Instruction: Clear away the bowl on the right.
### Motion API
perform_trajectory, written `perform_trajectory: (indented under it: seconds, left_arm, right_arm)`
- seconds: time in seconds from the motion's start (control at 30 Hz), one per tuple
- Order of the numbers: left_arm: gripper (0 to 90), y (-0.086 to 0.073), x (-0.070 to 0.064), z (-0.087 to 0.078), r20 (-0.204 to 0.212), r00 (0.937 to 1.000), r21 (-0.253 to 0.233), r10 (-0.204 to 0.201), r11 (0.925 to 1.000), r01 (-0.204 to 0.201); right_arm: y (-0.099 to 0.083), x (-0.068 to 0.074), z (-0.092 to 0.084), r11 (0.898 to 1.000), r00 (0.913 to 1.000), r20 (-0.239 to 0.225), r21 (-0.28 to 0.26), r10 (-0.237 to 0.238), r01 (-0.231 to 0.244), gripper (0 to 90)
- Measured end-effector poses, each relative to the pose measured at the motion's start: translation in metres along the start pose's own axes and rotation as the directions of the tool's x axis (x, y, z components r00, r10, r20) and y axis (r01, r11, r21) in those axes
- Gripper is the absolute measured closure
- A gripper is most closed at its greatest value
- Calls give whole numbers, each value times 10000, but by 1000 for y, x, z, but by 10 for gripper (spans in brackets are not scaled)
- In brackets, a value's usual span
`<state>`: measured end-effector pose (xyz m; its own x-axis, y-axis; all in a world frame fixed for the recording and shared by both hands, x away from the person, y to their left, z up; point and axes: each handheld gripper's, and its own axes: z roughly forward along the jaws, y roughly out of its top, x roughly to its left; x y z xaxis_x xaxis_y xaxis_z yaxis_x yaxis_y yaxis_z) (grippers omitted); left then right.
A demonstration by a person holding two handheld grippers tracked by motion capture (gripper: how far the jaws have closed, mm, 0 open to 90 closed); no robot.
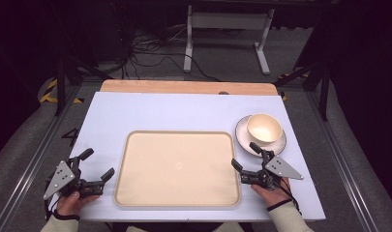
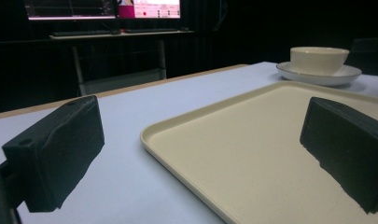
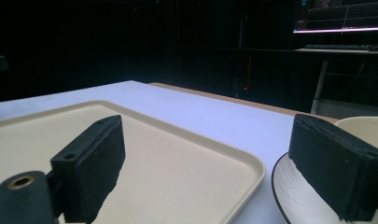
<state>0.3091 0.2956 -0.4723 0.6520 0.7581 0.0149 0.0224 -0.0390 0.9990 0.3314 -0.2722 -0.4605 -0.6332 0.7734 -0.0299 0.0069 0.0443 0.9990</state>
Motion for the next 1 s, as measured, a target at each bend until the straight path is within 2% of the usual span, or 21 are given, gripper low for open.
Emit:
perform_trajectory:
  seconds: [0.27, 0.57, 0.77, 1.0]
  left_arm:
    - [2, 9, -4, -1, -34, 9999, -148, -115, 9998, 114]
    - [2, 9, -6, -2, 43, 10000, -34, -6, 10000, 6]
    - [2, 6, -2, -4, -29, 9999, 19, -145, 9999, 145]
    - [2, 4, -2, -2, 25, 9999, 94, -103, 9999, 103]
  right_arm:
    - [8, 2, -2, 9998, 9998, -88, 53, 195, -194, 154]
    - [20, 4, -3, 9999, 9995, -321, 105, 39, -35, 185]
    - [30, 6, -2, 9988, 9991, -431, 485, -52, 73, 201]
    - [43, 6, -1, 9973, 9984, -533, 691, -210, 247, 243]
